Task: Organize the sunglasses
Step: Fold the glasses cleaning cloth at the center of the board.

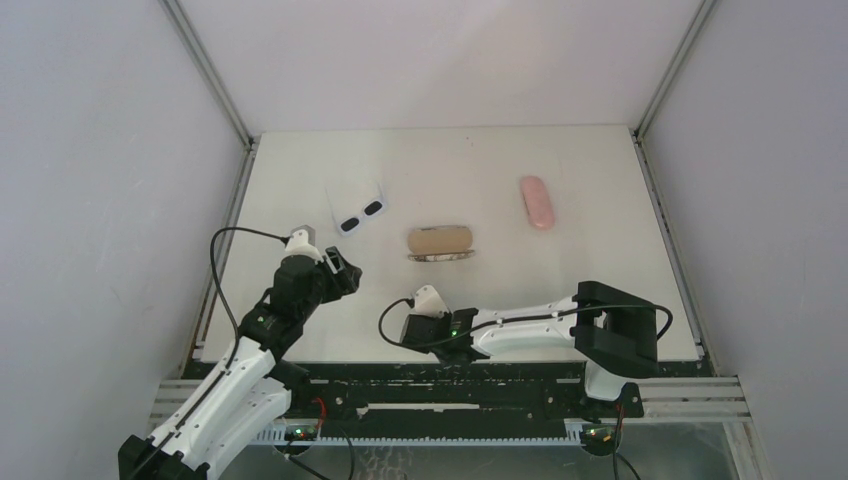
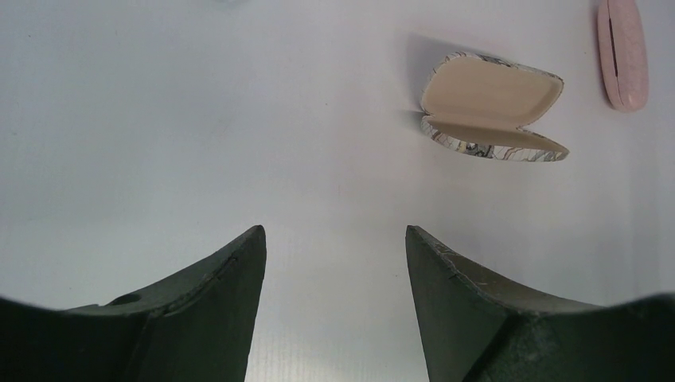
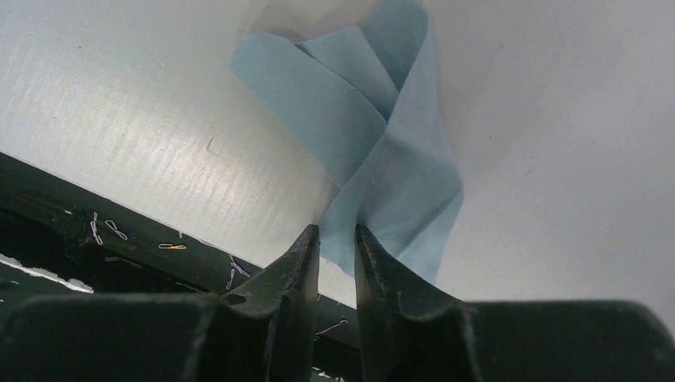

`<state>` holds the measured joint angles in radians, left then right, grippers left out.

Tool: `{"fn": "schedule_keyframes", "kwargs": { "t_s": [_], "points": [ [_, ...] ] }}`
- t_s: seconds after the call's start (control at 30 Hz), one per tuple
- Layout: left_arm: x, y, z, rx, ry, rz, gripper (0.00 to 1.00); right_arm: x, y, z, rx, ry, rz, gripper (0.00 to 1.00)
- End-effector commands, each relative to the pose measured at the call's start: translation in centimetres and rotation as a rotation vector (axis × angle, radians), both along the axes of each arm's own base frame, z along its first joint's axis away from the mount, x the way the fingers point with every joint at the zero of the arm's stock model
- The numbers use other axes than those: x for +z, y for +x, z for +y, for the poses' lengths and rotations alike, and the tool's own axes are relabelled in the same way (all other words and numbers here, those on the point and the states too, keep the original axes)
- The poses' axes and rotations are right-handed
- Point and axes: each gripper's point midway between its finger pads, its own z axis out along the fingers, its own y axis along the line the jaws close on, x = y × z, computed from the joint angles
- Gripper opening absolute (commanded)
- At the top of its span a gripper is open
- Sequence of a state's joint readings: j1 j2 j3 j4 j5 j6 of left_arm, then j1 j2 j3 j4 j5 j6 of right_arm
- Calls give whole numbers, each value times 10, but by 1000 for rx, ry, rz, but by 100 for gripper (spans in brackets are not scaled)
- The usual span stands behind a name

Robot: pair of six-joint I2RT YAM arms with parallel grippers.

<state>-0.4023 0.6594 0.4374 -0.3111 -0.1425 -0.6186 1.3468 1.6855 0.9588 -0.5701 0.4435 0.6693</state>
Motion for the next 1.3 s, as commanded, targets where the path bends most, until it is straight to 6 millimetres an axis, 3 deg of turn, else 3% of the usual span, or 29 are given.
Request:
{"fn": "schedule_keyframes", "kwargs": {
  "t_s": [0.0, 0.2, 0.67, 1.07, 1.27],
  "points": [
    [0, 3, -2, -11, -10, -24, 69, 0, 3, 0, -37, -6, -8, 17],
    [-1, 3, -2, -10, -10, -24, 69, 10, 8, -3, -47, 0, -41, 0],
    [2, 4, -13, -77, -17, -34, 69, 56, 22, -6, -15, 155, -74, 0],
    [1, 6, -35, -180, -30, -26, 69, 63, 48, -30, -31, 212, -41, 0],
    [2, 4, -61, -263, -10, -17, 68, 55, 64, -41, -53, 249, -15, 0]
  ]
}}
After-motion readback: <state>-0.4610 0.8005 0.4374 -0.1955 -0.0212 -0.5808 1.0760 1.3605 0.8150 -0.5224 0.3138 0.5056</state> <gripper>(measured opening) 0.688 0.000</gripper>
